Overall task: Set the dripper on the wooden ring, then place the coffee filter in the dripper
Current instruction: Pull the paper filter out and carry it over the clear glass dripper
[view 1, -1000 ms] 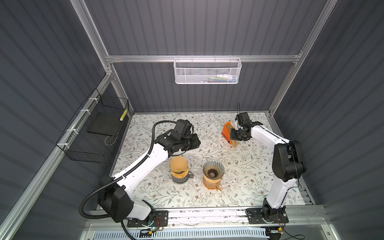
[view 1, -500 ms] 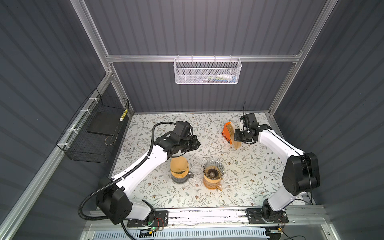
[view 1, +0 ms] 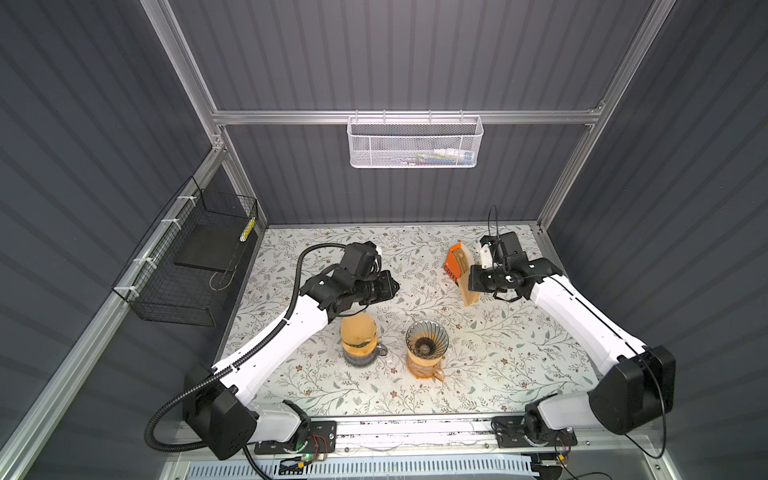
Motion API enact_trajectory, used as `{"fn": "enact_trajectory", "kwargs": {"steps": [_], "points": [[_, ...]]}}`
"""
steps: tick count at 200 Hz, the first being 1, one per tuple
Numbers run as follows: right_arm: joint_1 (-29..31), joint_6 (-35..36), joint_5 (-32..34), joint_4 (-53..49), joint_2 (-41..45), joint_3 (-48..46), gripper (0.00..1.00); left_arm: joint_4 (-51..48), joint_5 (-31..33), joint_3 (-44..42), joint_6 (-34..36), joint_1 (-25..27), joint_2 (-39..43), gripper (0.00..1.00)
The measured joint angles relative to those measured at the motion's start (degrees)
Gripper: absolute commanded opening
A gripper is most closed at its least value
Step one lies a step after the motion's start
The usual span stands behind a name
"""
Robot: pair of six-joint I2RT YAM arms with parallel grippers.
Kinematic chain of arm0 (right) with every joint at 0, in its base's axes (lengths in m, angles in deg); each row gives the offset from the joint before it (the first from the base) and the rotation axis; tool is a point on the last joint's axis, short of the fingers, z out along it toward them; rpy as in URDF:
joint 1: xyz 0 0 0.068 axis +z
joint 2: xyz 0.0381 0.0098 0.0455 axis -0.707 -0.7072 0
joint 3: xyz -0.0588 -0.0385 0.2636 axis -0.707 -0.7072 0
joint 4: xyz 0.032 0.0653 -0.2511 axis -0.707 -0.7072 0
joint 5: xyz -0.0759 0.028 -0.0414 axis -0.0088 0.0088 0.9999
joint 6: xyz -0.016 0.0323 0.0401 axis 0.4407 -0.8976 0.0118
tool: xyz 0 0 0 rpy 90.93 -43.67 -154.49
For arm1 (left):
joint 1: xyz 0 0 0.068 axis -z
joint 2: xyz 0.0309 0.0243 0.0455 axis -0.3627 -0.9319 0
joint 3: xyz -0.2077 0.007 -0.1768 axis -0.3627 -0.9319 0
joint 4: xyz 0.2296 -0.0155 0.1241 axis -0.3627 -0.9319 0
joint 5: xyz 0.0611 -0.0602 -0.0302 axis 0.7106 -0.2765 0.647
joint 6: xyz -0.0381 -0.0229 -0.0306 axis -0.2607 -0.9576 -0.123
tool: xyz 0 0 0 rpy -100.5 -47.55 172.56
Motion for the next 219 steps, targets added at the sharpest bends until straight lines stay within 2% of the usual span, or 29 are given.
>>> {"fn": "enact_trajectory", "kwargs": {"steps": [36,105,160,219], "points": [[5.2,-0.2,0.3,-6.6,4.5,3.8,0.0,-1.7,0.2,0.0,1.2,0.0,2.1,0.2],[16.6,-1.7,0.0,-21.7,7.9,19.2,0.0,-8.1,2.8,0.0,4.5,0.0,5.2,0.21],[24.2,-3.8,-1.3,-31.8,7.1,20.4,0.0,-11.4,5.3,0.0,5.6,0.0,8.9,0.21],[29.0,-4.6,-0.5,-35.6,1.7,21.0,0.0,-11.8,5.9,-0.4,5.6,0.0,10.6,0.21]]}}
